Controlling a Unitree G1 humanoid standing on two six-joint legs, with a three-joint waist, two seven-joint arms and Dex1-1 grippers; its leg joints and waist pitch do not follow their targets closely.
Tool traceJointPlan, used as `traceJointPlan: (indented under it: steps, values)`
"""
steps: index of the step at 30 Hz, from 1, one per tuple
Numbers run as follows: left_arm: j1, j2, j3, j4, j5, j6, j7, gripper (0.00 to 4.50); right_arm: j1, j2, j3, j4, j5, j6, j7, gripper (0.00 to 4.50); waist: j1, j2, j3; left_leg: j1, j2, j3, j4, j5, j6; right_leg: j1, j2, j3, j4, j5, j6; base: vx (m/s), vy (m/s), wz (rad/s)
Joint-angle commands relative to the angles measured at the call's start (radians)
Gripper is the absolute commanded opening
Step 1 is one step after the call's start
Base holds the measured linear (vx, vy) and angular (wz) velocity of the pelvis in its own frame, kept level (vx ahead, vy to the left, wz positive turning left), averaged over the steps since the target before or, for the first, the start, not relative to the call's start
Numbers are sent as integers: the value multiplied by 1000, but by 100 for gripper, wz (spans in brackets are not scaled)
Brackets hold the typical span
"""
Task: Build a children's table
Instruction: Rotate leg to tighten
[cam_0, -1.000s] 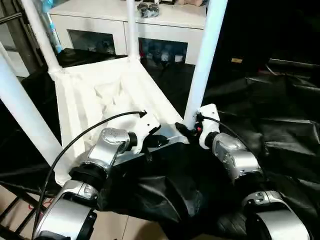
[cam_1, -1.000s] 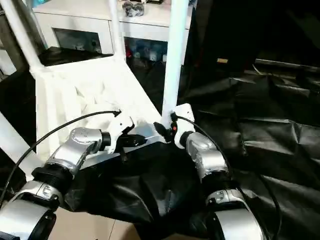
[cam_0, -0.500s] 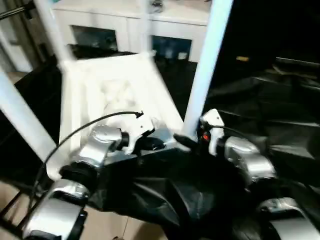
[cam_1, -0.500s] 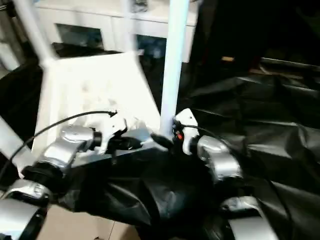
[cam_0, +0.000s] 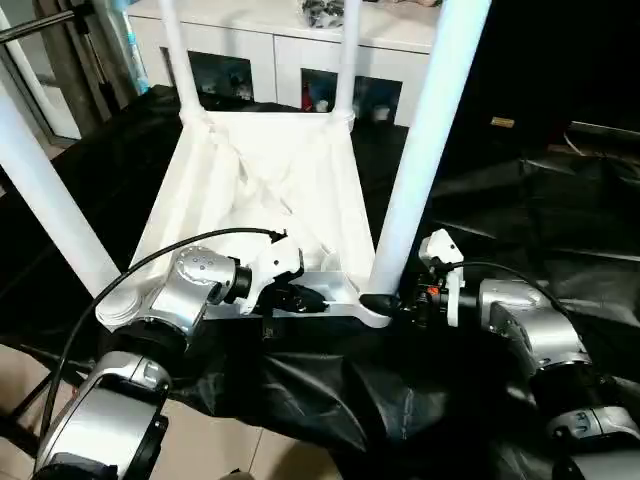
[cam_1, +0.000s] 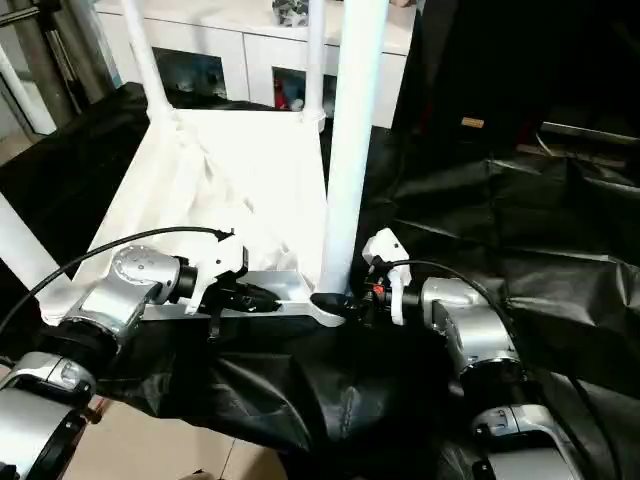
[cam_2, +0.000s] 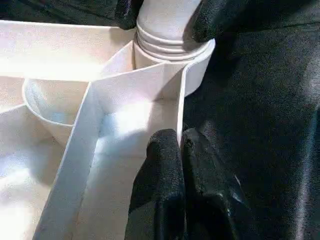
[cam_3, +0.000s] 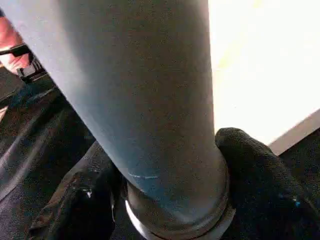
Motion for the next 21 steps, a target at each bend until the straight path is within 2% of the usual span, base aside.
traceJointPlan:
  steps: [1, 7, 8, 9, 10, 11, 12, 13, 16, 18, 19, 21]
  values:
    - [-18, -14, -4, 23, 11, 12, 56, 0, 14, 40, 90, -60, 47, 17, 124, 267, 1, -4, -58, 5, 23, -2, -54, -191, 50, 54, -42, 29, -55, -115, -249, 0, 0, 0]
    - [-24, -36, 15, 28, 10, 27, 122, 0, 0, 78, 59, -1, 7, -16, 2, 260, 1, -4, -56, 4, 22, -3, -56, -203, 41, 52, -43, 29, -59, -154, -241, 0, 0, 0]
    - [-29, -45, 19, 31, 11, 34, 145, 0, -12, 92, 49, 28, -12, -24, -57, 260, -2, -9, -54, 4, 23, -3, -58, -213, 34, 50, -44, 29, -61, -176, -236, 0, 0, 0]
    - [-32, -55, 23, 31, 12, 41, 168, 0, -28, 112, 36, 68, -34, -31, -138, 259, -3, -6, -52, 6, 22, -4, -60, -229, 29, 48, -44, 29, -63, -205, -231, 0, 0, 0]
    - [-35, -70, 25, 30, 15, 50, 199, 0, -50, 138, 20, 122, -61, -39, -243, 257, -14, -5, -47, 5, 20, -8, -66, -274, 8, 45, -47, 28, -71, -299, -211, 0, 0, 0]
    - [-36, -75, 25, 30, 16, 53, 208, 0, -56, 145, 16, 138, -68, -42, -273, 257, -23, -6, -45, 5, 17, -14, -69, -306, -13, 46, -49, 27, -80, -405, -177, -53, -4, -9]
    - [-37, -85, 24, 28, 19, 59, 226, 0, -68, 160, 9, 169, -81, -44, -329, 257, -26, -5, -45, 6, 17, -17, -70, -314, -20, 45, -51, 27, -82, -432, -166, -53, -4, -9]
    - [-34, -111, 21, 16, 21, 80, 254, 0, -91, 193, -7, 220, -89, -31, -420, 256, -33, -9, -45, 6, 16, -18, -72, -318, -22, 44, -50, 27, -87, -459, -151, 0, 0, 0]
    - [-27, -136, 16, 1, 24, 100, 275, 0, -108, 229, -21, 250, -90, -17, -495, 256, -42, -8, -48, 12, 17, -15, -69, -319, -14, 37, -45, 32, -89, -414, -158, 0, 0, 0]
    - [-17, -159, 8, -19, 29, 118, 289, 0, -122, 263, -31, 272, -96, -7, -560, 256, -44, -7, -48, 7, 17, -15, -70, -303, -5, 40, -43, 32, -83, -359, -173, 0, 0, 0]
    - [-5, -177, 2, -45, 28, 138, 299, 0, -134, 286, -34, 296, -106, -17, -607, 256, -44, -3, -50, 7, 17, -15, -70, -294, -5, 41, -42, 31, -79, -328, -182, 0, 0, 0]
    - [8, -194, -4, -72, 24, 157, 307, 0, -148, 305, -34, 327, -122, -44, -648, 256, -49, -5, -51, 6, 18, -13, -69, -285, -7, 42, -43, 32, -75, -291, -199, 0, 0, 0]
